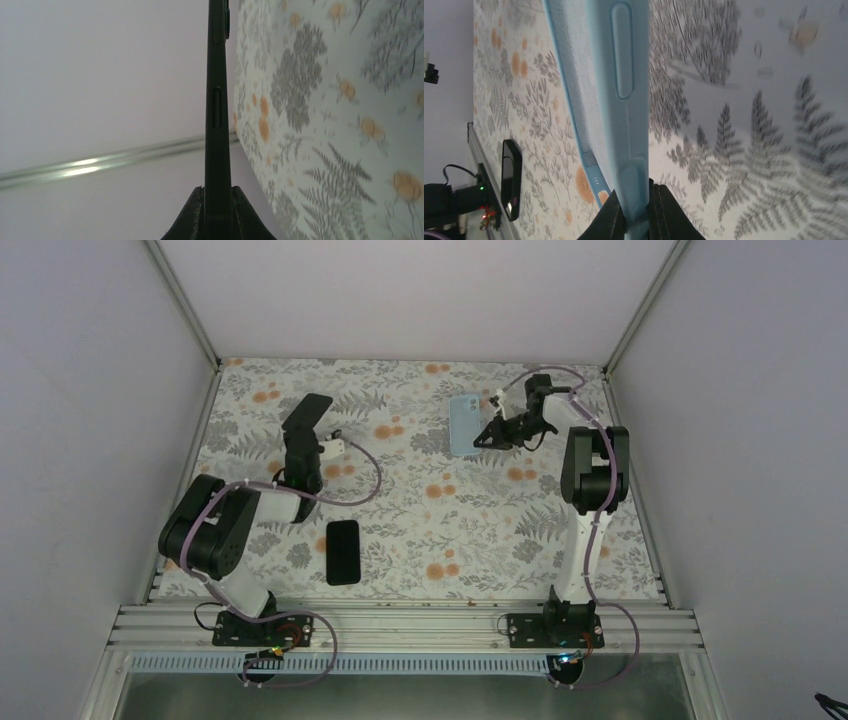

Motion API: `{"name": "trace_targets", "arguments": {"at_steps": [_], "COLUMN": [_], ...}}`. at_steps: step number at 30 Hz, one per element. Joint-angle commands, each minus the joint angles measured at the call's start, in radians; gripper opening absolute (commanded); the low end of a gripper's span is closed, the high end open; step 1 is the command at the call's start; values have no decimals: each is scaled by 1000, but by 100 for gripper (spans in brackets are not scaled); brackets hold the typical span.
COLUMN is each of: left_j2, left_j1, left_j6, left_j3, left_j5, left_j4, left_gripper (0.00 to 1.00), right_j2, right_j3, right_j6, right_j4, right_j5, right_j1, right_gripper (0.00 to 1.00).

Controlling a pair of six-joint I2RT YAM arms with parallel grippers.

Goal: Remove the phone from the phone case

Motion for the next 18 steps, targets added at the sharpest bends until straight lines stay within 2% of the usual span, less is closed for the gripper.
{"name": "trace_targets", "arguments": {"at_steps": [1, 4, 9, 13, 18], "left_j2": [-54, -39, 8, 88, 218], "left_j1": [22, 23, 22, 24, 24], "left_j6": [53, 76, 125, 145, 236], "left_j3": [-106, -194, -325, -367, -405], "left_j5": [-109, -133, -132, -149, -151], "left_j4": [217, 321, 527, 634, 884], "left_gripper": [2, 2, 2, 2, 2], "right_j2": [-30, -50, -37, -59, -67], "right_j3": [-72, -121, -139, -195, -226], "right_j6": [48, 70, -5, -16, -21], "right_j4": [19, 45, -49, -38, -42], "right_j5": [-60, -52, -30, -5, 8], "right_j1": [-6, -4, 3, 18, 32], "right_gripper": [3, 3, 3, 3, 3]}}
